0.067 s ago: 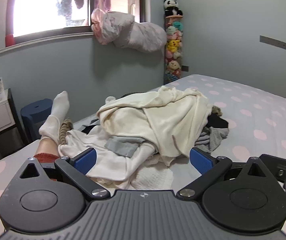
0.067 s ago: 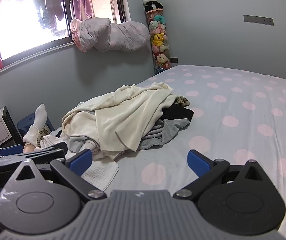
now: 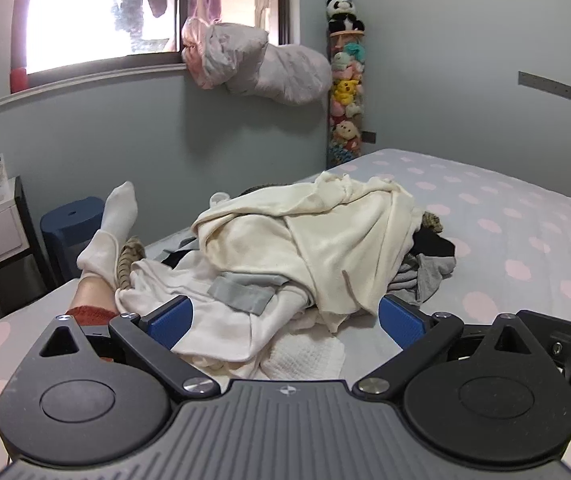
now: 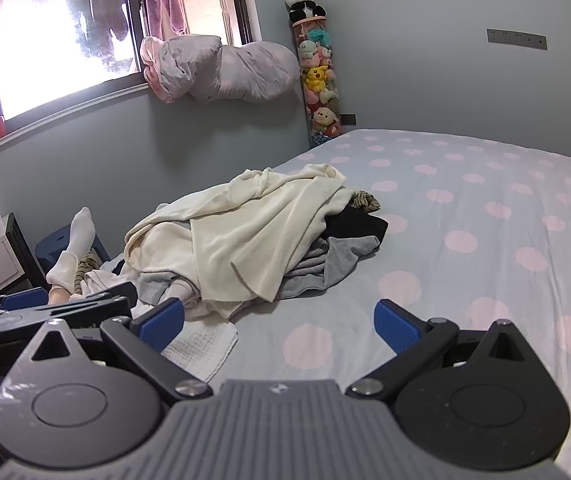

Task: Fold clothes

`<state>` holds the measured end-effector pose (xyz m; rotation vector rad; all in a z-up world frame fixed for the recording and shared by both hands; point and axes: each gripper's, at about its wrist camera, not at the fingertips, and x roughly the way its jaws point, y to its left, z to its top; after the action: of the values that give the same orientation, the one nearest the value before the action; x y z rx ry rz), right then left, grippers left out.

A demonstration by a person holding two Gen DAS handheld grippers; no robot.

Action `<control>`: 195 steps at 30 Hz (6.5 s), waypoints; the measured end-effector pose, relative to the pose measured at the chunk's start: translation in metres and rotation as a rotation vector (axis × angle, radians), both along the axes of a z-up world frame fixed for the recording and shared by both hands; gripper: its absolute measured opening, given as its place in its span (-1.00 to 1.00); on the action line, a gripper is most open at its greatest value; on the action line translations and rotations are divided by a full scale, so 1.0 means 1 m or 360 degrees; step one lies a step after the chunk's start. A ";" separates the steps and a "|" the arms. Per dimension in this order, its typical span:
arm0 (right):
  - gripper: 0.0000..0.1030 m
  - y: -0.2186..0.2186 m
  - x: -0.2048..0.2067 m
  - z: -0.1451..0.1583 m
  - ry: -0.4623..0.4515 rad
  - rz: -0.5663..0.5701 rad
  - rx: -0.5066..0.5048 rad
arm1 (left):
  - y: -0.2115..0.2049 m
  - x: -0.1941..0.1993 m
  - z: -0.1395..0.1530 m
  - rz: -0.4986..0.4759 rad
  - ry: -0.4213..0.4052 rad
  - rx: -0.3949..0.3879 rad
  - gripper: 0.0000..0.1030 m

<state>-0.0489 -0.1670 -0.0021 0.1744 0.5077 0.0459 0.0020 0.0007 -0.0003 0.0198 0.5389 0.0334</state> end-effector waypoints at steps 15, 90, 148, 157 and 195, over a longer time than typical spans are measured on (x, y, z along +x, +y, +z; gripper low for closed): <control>0.98 0.008 -0.002 -0.007 0.0025 -0.0003 0.0016 | -0.001 -0.003 0.000 -0.0073 -0.0045 -0.0038 0.94; 0.98 -0.003 0.082 -0.049 0.0046 0.0142 0.0058 | 0.016 0.065 -0.028 0.0002 0.0031 -0.0049 0.93; -0.84 -0.093 0.188 -0.001 -0.0129 -0.0248 -0.0218 | -0.073 0.210 0.042 -0.0599 0.0037 0.0296 -1.00; -0.84 -0.139 0.052 0.026 -0.0282 -0.0576 -0.0206 | -0.095 0.145 0.071 -0.0704 0.0034 0.0333 -1.00; -0.01 -0.110 -0.025 -0.074 0.0312 0.0033 -0.0228 | -0.046 0.117 -0.058 -0.1076 0.0474 0.0767 -0.06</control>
<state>-0.0734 -0.2772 -0.0761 0.0331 0.7061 0.0123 0.1192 -0.0454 -0.0578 0.6838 0.7886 -0.5077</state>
